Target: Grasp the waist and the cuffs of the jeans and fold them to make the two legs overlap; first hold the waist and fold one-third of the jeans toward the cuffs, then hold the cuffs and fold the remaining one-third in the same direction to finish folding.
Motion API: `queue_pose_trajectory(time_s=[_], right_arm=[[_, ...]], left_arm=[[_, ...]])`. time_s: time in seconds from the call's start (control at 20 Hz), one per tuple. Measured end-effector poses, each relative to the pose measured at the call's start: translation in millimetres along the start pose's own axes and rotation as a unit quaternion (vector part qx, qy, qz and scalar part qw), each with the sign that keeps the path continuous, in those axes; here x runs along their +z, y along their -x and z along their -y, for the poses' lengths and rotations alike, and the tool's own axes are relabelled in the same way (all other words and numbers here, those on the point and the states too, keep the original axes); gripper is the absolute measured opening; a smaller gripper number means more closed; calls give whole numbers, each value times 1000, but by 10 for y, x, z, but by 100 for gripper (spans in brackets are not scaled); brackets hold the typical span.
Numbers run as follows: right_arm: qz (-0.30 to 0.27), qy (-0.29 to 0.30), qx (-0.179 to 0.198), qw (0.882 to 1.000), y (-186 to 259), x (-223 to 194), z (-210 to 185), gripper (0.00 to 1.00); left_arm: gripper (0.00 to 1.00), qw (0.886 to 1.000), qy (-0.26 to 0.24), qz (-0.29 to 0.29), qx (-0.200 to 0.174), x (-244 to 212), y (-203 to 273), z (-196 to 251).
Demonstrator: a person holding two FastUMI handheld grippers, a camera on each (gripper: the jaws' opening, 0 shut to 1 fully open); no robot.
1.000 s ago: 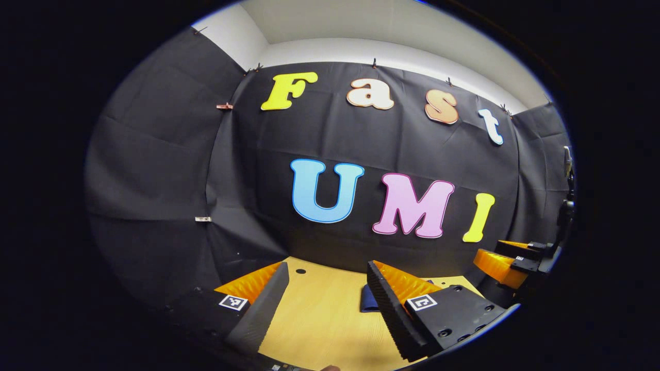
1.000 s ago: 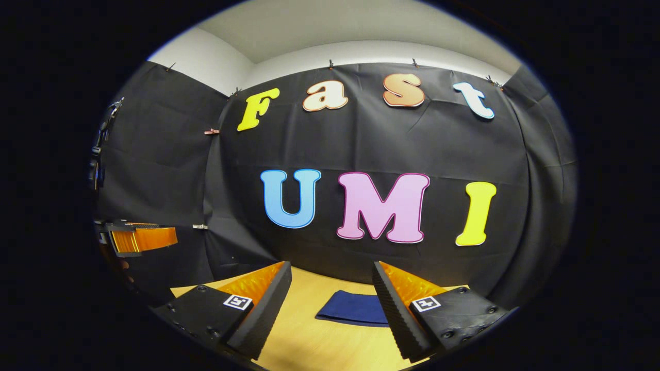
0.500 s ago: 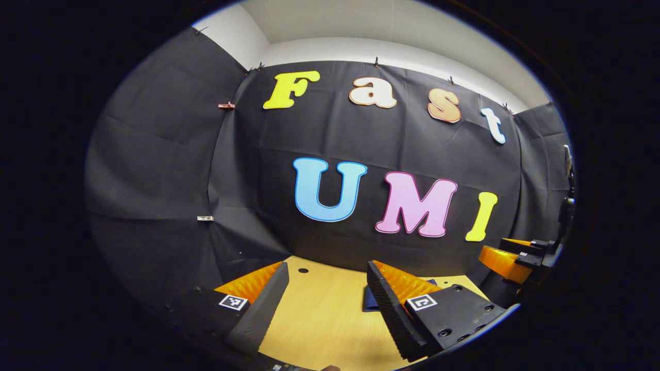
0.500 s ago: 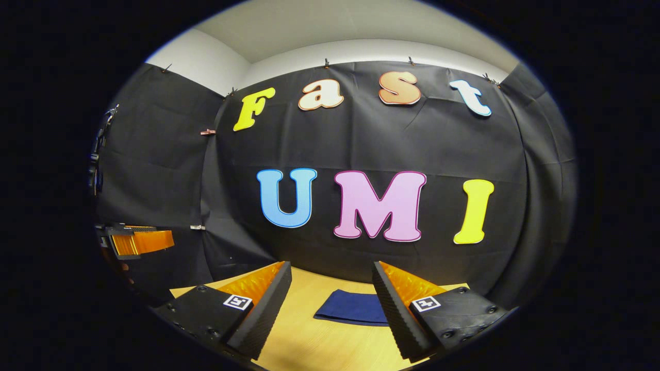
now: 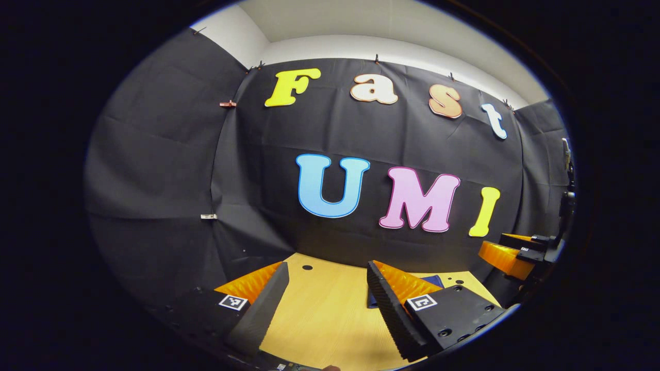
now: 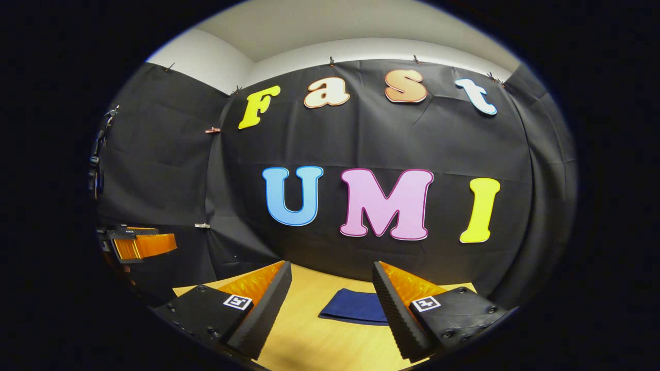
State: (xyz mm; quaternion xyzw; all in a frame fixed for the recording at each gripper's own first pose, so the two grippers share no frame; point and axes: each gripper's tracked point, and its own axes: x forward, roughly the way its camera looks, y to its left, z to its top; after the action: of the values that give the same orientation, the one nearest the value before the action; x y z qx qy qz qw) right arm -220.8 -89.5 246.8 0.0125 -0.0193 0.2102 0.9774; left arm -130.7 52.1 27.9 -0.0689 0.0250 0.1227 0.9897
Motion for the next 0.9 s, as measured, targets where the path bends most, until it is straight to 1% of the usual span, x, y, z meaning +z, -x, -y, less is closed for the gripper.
queue_pose_trajectory(time_s=[0.45,0.9], right_arm=[[0,-2,-1,1000,-31,-15,-2,96],[-5,-2,13,1000,-71,-45,-72,96]], left_arm=[[96,1000,-5,-3,1,-12,1,-3],[96,1000,-9,-6,8,-16,25,-41]])
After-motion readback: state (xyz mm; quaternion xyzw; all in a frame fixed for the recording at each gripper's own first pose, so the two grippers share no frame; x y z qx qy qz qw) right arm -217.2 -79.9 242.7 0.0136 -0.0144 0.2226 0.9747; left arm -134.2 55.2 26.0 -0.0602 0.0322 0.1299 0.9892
